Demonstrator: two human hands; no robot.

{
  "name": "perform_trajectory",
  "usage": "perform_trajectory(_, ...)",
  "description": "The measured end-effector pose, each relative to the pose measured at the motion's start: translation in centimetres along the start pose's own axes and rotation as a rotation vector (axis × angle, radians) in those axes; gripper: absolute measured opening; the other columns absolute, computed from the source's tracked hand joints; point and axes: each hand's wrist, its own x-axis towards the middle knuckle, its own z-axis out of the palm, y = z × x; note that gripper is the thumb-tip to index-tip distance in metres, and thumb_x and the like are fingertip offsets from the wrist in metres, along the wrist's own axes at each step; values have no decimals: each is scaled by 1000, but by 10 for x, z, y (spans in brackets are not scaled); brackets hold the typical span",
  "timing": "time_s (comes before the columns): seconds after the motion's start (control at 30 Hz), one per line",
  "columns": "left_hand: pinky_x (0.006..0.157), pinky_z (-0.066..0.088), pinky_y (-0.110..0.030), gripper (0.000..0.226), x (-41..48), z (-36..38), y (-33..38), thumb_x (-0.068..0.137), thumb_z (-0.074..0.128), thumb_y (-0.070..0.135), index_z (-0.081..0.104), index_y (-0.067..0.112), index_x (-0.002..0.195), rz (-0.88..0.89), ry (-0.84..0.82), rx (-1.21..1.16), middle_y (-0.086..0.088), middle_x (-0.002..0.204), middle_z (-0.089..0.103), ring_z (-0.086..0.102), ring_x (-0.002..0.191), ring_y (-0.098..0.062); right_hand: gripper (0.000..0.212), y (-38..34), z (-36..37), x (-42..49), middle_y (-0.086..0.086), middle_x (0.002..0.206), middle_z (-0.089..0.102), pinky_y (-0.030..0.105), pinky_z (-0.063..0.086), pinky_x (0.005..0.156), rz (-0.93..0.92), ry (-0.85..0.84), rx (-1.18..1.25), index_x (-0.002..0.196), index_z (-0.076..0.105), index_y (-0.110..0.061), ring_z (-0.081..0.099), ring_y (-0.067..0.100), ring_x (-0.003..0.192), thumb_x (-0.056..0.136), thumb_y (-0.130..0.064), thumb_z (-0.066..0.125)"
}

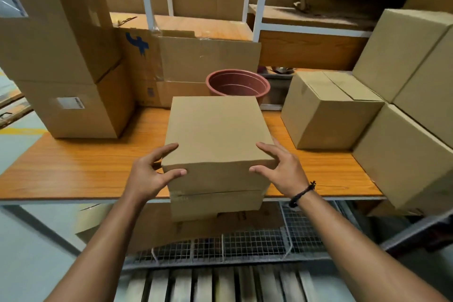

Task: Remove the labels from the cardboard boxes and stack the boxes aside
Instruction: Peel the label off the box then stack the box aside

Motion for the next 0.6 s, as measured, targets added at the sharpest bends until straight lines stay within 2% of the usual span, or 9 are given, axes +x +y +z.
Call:
perform_trajectory(0.03,102,47,-36,64,-3,12,8,62,82,40,57,59,117,5,-11,-1,13,134,57,47,130,-9,67,6,-13,-7,-5,146,44,13,29,109,14,5,-7,130,60,-27,28,-7,134,68,-34,85)
perform_trajectory(0.17,100,46,-29,65,-9,62,41,63,81,42,53,49,121,41,-42,11,16,132,54,47,128,-7,64,32,-65,-32,-17,130,44,-7,20,96,51,32,1,129,61,-28,27,-8,132,70,-29,85)
perform_trajectory(0.27,99,43,-22,66,-12,100,61,64,82,40,54,45,123,55,-76,-3,18,131,53,46,126,-2,63,55,-97,-52,-17,133,41,2,25,101,99,60,11,127,61,-29,30,-8,133,70,-26,85)
perform_trajectory(0.4,103,43,-24,66,-13,154,78,67,85,34,54,43,125,69,-146,-21,22,129,53,45,125,3,63,86,-139,-76,-9,140,49,26,32,115,164,85,30,127,61,-25,35,5,139,69,-23,85)
perform_trajectory(0.43,103,44,-25,66,-12,167,82,68,85,33,54,42,126,75,-164,-24,22,129,53,45,127,1,62,92,-148,-80,-10,138,49,24,32,114,181,91,16,127,61,-24,35,4,138,70,-21,85)
perform_trajectory(0.47,104,44,-26,67,-9,181,86,68,85,34,54,42,126,80,-182,-27,21,130,53,45,129,-1,62,98,-160,-83,-12,135,47,13,30,110,196,96,0,128,61,-23,35,1,135,70,-18,85)
perform_trajectory(0.53,106,44,-30,68,-6,202,89,68,85,36,54,40,128,81,-202,-26,16,133,54,45,132,-7,62,108,-175,-86,-14,132,42,-7,23,93,216,100,-30,128,60,-20,34,-2,128,71,-13,84)
perform_trajectory(0.57,106,45,-32,68,-2,213,91,69,85,36,55,39,129,85,-214,-26,13,135,55,46,132,-7,63,115,-184,-86,-13,133,42,-8,22,90,233,107,-34,128,60,-21,35,-1,127,70,-13,84)
perform_trajectory(0.6,105,46,-33,67,2,222,92,69,85,37,55,38,130,89,-225,-25,12,135,56,47,131,-7,63,122,-191,-86,-12,135,44,-4,23,95,254,111,-31,127,60,-23,35,1,129,70,-15,84)
